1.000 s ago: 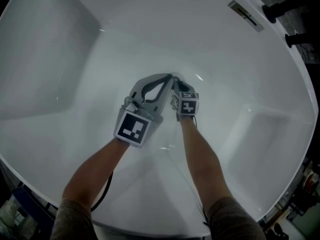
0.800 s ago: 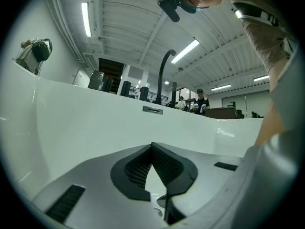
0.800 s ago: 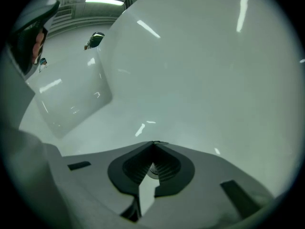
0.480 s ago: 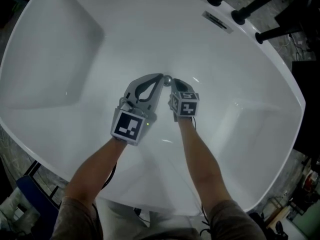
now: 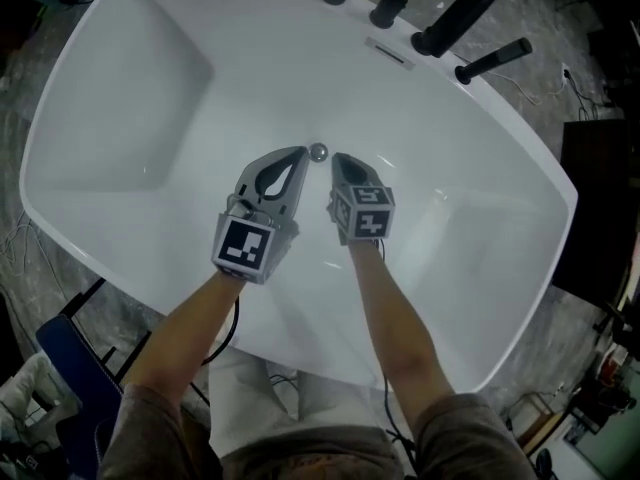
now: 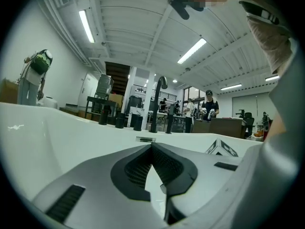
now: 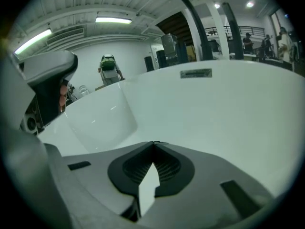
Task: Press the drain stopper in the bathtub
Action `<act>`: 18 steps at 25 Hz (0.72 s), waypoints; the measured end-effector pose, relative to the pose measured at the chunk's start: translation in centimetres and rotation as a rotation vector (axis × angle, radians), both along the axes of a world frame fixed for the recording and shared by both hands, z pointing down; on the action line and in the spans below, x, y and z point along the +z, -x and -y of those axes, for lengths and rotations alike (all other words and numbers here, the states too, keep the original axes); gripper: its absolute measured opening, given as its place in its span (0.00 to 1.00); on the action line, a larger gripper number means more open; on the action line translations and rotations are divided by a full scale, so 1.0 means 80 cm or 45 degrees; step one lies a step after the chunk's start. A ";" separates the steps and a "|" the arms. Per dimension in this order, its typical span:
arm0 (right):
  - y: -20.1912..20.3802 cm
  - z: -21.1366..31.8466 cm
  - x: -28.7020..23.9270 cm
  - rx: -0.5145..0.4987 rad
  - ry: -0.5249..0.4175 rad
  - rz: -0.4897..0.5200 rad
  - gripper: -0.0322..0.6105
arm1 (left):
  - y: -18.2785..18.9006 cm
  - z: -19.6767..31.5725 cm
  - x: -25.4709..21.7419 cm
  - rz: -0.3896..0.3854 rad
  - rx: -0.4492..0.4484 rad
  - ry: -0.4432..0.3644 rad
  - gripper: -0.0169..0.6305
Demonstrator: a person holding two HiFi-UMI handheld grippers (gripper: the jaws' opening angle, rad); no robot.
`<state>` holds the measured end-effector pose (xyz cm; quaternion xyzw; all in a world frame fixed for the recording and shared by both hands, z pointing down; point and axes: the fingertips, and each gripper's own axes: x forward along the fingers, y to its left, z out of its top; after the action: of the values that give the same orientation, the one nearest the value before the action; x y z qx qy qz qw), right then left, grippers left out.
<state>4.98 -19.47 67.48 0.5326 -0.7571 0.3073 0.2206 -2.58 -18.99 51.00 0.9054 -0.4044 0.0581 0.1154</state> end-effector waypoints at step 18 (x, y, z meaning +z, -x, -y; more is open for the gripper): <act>0.009 -0.110 -0.390 -0.181 -0.307 0.137 0.05 | -0.023 -0.129 -0.256 0.025 -0.113 0.064 0.03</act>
<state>4.28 -10.70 36.25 0.4831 -0.8351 0.2256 0.1354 -0.71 -8.64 30.54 0.8828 -0.4437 0.0720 0.1366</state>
